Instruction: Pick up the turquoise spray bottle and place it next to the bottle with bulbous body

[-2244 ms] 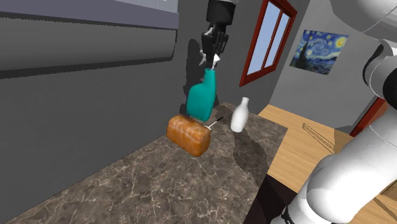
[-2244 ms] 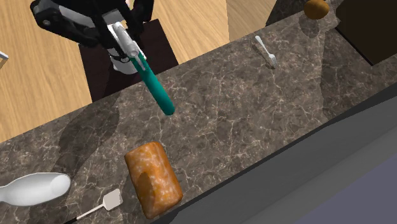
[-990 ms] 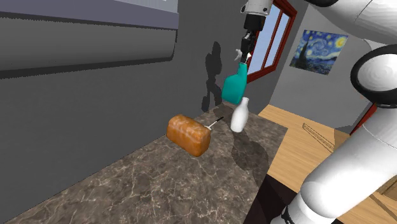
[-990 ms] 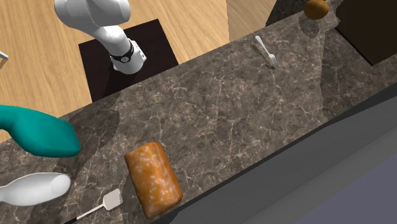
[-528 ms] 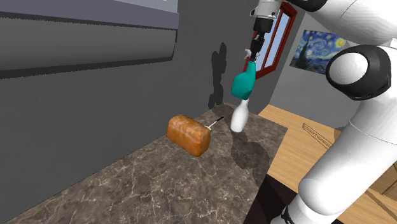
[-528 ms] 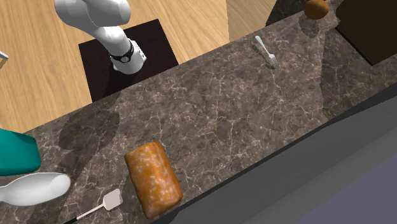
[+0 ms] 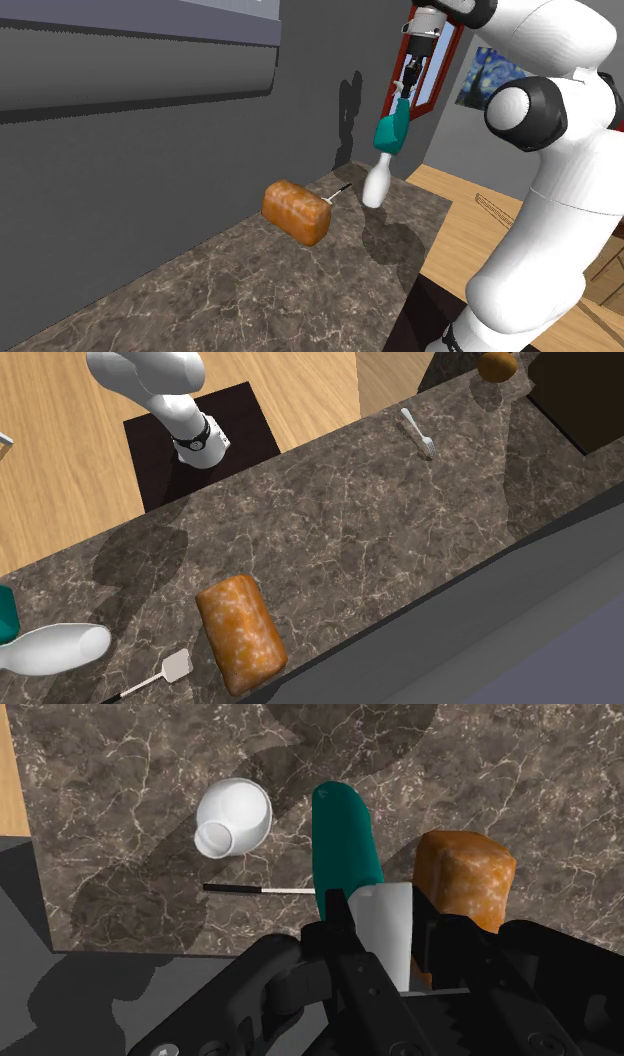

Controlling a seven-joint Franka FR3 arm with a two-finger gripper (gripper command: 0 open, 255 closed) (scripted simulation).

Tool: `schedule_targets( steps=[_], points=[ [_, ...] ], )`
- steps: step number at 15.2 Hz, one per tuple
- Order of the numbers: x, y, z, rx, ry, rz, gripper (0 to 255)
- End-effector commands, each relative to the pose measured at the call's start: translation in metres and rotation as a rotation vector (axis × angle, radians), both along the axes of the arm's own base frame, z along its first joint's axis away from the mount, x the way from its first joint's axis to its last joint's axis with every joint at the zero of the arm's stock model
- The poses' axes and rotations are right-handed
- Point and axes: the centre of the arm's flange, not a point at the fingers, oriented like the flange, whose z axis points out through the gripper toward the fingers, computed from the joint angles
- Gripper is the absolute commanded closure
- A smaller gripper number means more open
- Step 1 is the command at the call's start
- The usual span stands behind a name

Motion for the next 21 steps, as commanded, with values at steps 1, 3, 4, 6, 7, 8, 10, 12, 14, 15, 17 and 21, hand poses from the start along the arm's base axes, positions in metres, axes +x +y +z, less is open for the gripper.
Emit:
schedule_targets(
  steps=[1,3,4,6,7,8,10,12,14,15,17,21],
  points=[
    [-0.001,-0.002,-0.010,0.000,-0.001,0.001,255],
    [-0.001,-0.002,-0.021,0.000,-0.001,0.001,255],
    [-0.001,-0.002,-0.026,0.000,-0.001,0.001,255],
    [-0.001,-0.002,-0.036,0.000,-0.001,0.001,255],
    [-0.001,-0.002,-0.042,0.000,-0.001,0.001,255],
    [-0.001,-0.002,-0.047,0.000,-0.001,0.001,255],
    [-0.001,-0.002,-0.058,0.000,-0.001,0.001,255],
    [-0.001,-0.002,-0.068,0.000,-0.001,0.001,255],
    [-0.001,-0.002,-0.079,0.000,-0.001,0.001,255],
    [-0.001,-0.002,-0.084,0.000,-0.001,0.001,255],
    [-0.001,-0.002,-0.094,0.000,-0.001,0.001,255],
    [-0.001,-0.002,-0.116,0.000,-0.001,0.001,255]
  ],
)
